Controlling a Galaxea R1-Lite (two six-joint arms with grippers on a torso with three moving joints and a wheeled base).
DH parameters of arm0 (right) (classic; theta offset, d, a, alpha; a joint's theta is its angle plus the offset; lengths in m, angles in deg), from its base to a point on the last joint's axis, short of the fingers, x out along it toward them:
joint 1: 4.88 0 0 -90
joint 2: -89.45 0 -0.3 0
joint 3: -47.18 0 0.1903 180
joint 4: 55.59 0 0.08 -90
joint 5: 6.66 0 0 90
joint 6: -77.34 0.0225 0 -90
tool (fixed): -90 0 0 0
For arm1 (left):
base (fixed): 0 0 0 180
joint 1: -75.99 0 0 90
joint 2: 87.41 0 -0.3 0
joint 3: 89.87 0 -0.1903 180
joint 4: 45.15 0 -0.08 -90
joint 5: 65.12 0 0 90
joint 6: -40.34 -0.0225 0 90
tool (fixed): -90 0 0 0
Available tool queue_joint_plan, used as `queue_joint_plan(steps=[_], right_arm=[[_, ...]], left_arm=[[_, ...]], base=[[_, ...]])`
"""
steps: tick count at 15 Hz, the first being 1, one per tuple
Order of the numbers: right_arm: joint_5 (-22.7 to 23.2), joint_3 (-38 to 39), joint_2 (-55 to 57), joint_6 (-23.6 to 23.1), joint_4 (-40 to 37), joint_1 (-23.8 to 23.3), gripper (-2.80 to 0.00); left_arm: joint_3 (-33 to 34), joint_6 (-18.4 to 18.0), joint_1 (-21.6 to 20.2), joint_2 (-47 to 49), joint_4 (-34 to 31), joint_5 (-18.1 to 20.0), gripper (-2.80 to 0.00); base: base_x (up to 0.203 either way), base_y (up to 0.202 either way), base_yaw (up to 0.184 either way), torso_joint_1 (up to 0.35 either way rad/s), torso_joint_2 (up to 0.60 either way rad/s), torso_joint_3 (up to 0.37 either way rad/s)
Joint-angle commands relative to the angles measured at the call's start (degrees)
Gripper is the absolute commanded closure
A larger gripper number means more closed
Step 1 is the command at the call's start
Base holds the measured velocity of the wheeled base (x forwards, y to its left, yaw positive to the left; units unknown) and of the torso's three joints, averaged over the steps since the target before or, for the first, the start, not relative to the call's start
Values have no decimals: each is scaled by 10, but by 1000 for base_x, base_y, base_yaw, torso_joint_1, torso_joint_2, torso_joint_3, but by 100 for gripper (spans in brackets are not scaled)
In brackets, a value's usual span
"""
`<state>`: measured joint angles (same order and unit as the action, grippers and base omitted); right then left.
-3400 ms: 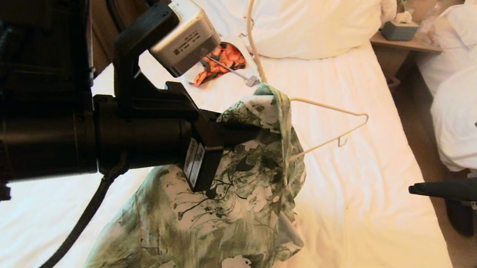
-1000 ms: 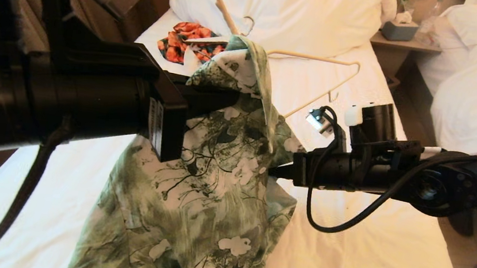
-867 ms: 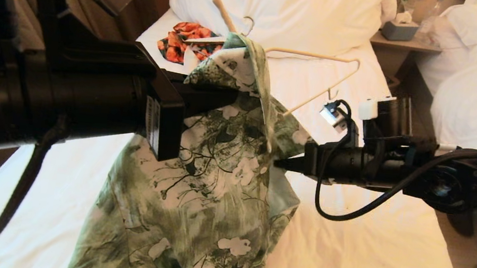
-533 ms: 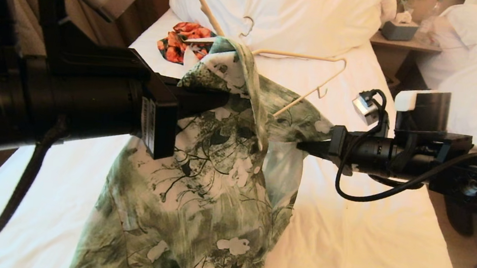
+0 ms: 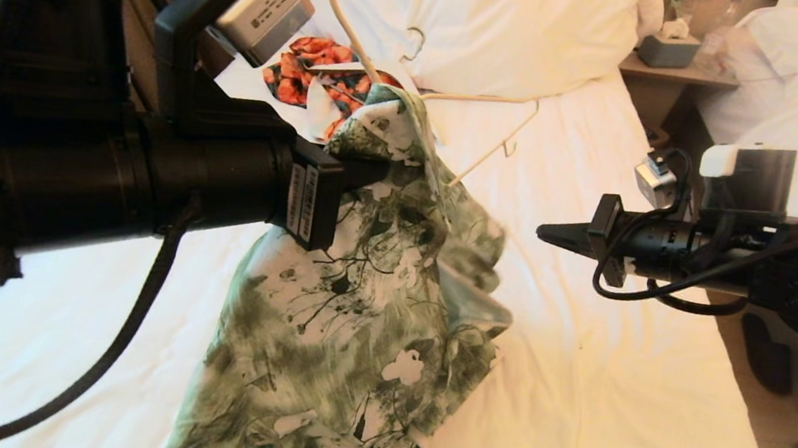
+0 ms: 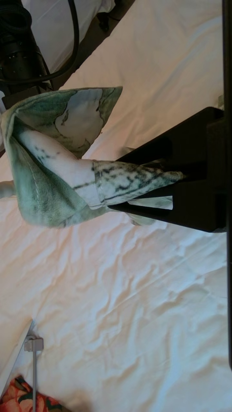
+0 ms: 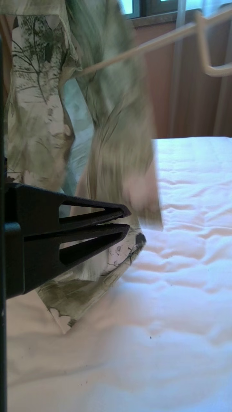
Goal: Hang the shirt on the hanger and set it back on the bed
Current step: Hook the other side of the shirt onto the hanger
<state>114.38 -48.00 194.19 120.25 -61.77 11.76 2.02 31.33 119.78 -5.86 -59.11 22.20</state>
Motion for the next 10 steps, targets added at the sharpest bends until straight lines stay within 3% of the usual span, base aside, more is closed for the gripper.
queue_joint_plan(steps=[1,5,8,10], right_arm=[[2,-3,3,2,1,-3,0],[3,-5,13,1,1,-5,0],[9,-6,13,-11,-11,23,0],[3,-26,13,-64,-101,43,0]], left_arm=[[1,0,0,16,4,0,0],[-10,0,2,18,4,0,0],[-24,-1,2,20,-1,-1,0],[-30,-1,2,25,-1,-1,0]], base=[[0,0,0,0,0,0],[0,0,0,0,0,0],[0,0,0,0,0,0],[0,0,0,0,0,0]])
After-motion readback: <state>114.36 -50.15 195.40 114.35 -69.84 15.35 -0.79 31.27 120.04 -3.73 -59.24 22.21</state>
